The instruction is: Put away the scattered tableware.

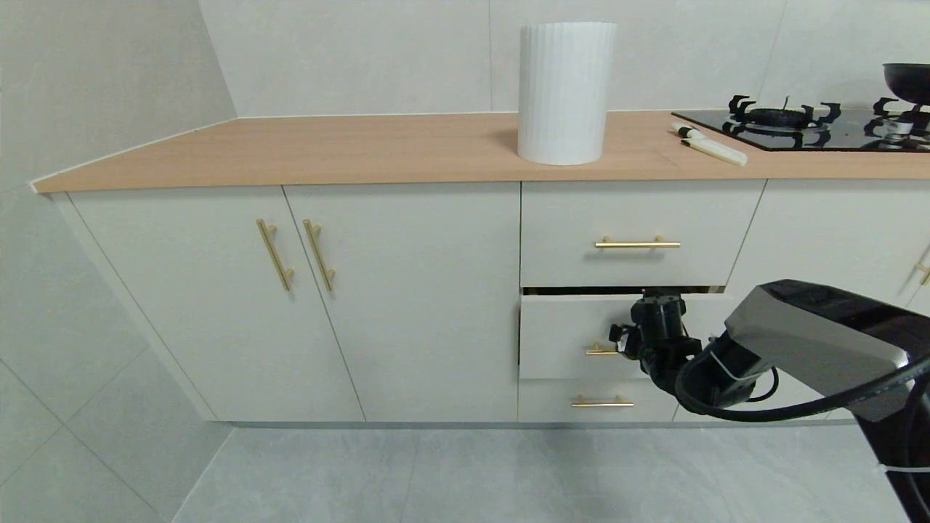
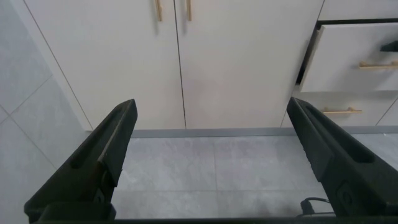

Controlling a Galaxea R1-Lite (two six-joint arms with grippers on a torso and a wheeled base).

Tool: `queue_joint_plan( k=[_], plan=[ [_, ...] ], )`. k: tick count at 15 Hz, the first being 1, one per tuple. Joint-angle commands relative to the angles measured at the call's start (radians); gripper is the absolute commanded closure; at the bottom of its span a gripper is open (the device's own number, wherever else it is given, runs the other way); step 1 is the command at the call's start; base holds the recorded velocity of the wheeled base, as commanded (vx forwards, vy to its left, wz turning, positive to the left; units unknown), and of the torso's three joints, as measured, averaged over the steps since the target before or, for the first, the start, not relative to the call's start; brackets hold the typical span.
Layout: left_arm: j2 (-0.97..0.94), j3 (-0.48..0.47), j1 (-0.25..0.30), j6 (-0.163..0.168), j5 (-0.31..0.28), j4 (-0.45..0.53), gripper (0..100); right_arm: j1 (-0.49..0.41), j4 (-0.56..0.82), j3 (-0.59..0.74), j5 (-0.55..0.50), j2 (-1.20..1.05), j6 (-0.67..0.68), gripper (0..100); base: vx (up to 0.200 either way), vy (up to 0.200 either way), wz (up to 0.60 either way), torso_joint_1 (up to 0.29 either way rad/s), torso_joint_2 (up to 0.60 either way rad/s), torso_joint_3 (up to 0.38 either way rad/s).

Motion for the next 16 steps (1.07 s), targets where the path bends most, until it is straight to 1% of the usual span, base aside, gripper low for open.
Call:
queue_joint_plan(
  k=[1, 5, 8, 11, 14, 16],
  plan=[
    [0.000, 0.000, 0.000, 0.000, 0.000, 0.000, 0, -0.011, 0.003, -0.033, -0.004, 0.019, 0.009, 0, 0.000, 0.000, 0.00, 0.000, 0.00, 0.000],
    [0.000, 0.000, 0.000, 0.000, 0.000, 0.000, 0, -0.030, 0.003, -0.077, -0.007, 0.032, 0.039, 0, 0.000, 0.000, 0.00, 0.000, 0.00, 0.000],
    [0.000, 0.000, 0.000, 0.000, 0.000, 0.000, 0, -0.043, 0.003, -0.128, -0.032, 0.061, 0.047, 0, 0.000, 0.000, 0.00, 0.000, 0.00, 0.000],
    [0.000, 0.000, 0.000, 0.000, 0.000, 0.000, 0, -0.053, 0.003, -0.153, -0.035, 0.064, 0.062, 0, 0.000, 0.000, 0.00, 0.000, 0.00, 0.000],
    [0.000, 0.000, 0.000, 0.000, 0.000, 0.000, 0, -0.066, 0.003, -0.186, -0.064, 0.076, 0.065, 0, 0.000, 0.000, 0.00, 0.000, 0.00, 0.000],
    [0.000, 0.000, 0.000, 0.000, 0.000, 0.000, 0, -0.066, 0.004, -0.188, -0.067, 0.076, 0.065, 0, 0.000, 0.000, 0.00, 0.000, 0.00, 0.000]
  ],
)
